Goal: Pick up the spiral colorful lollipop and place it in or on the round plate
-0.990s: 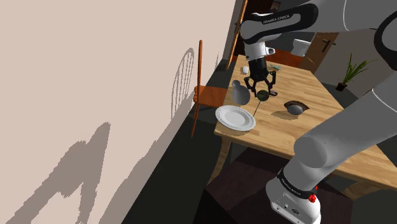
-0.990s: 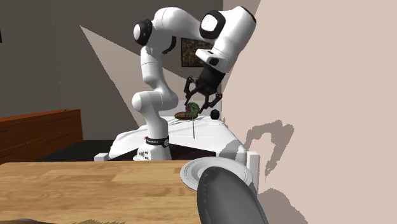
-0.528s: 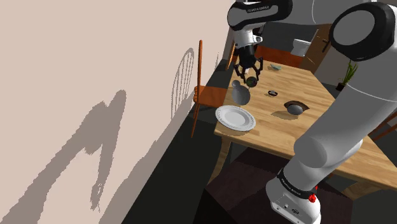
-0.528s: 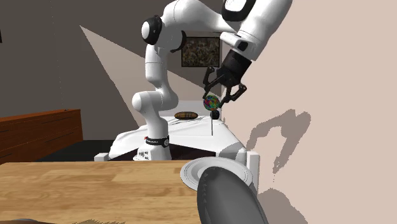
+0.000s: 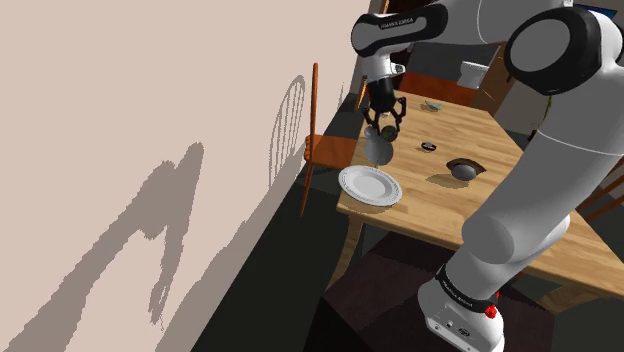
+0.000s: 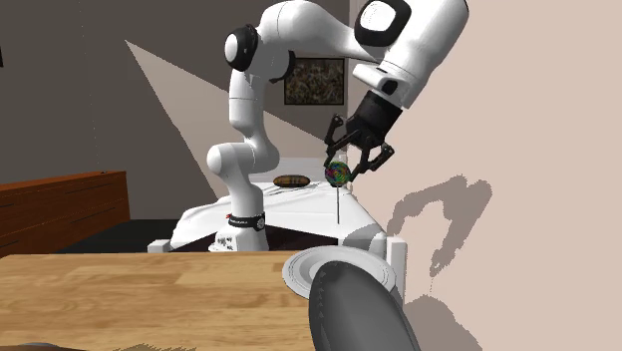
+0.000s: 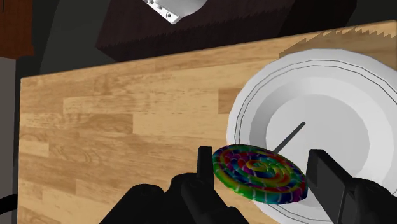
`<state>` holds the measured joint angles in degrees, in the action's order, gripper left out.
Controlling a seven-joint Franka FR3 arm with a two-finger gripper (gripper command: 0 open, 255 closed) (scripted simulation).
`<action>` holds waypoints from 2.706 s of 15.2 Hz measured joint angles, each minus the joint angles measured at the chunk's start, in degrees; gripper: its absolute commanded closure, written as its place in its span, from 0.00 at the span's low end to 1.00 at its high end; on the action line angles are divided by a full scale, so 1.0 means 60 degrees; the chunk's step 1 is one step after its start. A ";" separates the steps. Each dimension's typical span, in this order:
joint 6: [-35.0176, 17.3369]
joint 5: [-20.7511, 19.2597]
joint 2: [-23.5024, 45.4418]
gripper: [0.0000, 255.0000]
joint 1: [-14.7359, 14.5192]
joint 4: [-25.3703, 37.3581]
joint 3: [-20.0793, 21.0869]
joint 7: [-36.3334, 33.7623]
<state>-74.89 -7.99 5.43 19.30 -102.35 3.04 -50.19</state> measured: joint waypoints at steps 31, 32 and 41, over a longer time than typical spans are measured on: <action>-0.1996 0.0011 0.0643 0.00 0.0006 -0.1368 -0.0002 -0.0284; -0.1751 0.0015 0.0756 0.00 -0.0012 -0.1010 0.0009 -0.0276; -0.0935 0.0035 0.1036 0.00 -0.0073 0.0077 0.0044 -0.0260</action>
